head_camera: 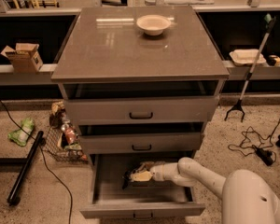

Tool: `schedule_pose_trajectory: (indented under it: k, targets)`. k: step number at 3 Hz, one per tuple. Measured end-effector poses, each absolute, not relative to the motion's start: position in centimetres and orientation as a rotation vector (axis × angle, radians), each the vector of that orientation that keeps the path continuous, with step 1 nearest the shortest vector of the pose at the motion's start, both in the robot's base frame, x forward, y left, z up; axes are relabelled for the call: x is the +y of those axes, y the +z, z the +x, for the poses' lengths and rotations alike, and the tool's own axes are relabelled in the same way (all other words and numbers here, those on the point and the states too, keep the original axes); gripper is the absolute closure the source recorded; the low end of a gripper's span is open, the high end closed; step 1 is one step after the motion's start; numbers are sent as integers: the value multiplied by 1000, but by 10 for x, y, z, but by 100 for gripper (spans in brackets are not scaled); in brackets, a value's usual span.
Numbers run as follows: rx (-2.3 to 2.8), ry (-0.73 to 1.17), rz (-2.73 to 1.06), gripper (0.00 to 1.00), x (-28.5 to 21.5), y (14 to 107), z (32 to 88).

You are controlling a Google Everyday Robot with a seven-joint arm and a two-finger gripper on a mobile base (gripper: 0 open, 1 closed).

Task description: Place blue chip bag into bottom drawer

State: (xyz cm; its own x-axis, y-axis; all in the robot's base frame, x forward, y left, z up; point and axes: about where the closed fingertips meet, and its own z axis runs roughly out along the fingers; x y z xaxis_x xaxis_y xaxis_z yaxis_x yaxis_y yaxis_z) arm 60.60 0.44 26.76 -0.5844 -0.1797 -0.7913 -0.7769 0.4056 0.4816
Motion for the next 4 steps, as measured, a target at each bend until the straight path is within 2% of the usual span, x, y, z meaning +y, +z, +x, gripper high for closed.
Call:
schedule_pose_trajectory:
  k: [1,4]
  targets:
    - [1993,1179,-797,0,-4,275,601]
    - [2015,1199,-842,0,-50,354,564]
